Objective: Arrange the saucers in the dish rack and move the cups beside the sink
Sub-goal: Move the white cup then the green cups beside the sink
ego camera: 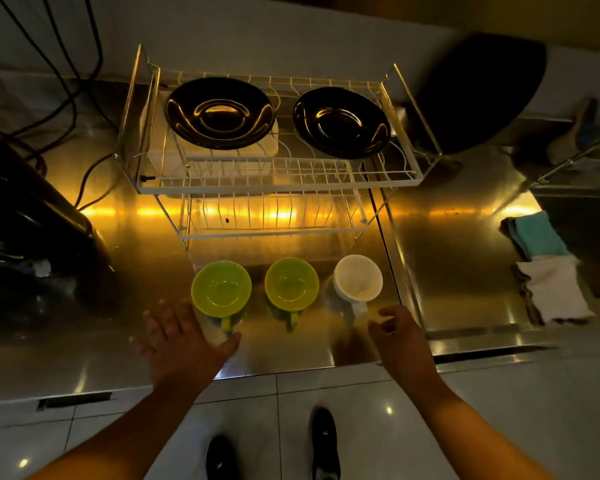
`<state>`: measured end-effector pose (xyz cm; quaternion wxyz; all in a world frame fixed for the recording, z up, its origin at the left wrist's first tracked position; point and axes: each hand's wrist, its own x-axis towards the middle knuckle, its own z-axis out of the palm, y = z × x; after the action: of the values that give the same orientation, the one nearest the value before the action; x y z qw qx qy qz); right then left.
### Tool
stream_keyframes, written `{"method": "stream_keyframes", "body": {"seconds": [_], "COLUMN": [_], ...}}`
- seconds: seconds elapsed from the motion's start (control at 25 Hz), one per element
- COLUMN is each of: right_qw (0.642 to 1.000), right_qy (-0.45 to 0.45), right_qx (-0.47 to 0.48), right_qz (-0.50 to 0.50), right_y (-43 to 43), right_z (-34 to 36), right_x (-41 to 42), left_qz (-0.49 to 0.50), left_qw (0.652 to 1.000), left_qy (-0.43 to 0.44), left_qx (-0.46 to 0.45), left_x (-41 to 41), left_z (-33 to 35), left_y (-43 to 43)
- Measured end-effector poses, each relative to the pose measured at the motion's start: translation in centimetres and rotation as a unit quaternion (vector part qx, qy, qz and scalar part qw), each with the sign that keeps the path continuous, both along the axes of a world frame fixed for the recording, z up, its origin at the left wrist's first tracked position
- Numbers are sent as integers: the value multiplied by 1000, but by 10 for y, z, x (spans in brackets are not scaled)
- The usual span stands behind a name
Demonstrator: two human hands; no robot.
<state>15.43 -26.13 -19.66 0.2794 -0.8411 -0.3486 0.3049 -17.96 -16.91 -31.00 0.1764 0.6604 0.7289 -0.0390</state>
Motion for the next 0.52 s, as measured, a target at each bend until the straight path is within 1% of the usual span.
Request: {"method": "stream_keyframes", "body": {"seconds": [0.08, 0.16, 0.24, 0.32, 0.4, 0.52], "right_qw": [999, 997, 995, 993, 990, 988], "right_qy": [4, 33, 47, 70, 96, 125], "right_qx": [-34, -65, -72, -82, -87, -78], "right_qz": [1, 13, 39, 50, 54, 49], "right_y": [7, 13, 18, 25, 29, 35], "right_z": [-8, -16, -26, -33, -40, -50], "right_x": [17, 28, 35, 40, 42, 43], "left_qz": [29, 66, 95, 98, 83, 78], "left_qw": [999, 997, 995, 995, 996, 995], "left_qy": [-13, -28, -28, 1, 32, 57], "left_qx": [-3, -2, -11, -7, 19, 34], "left_x": [5, 13, 24, 34, 37, 37], "left_z": [1, 2, -2, -8, -14, -17], "left_y": [3, 7, 10, 9, 5, 2]}}
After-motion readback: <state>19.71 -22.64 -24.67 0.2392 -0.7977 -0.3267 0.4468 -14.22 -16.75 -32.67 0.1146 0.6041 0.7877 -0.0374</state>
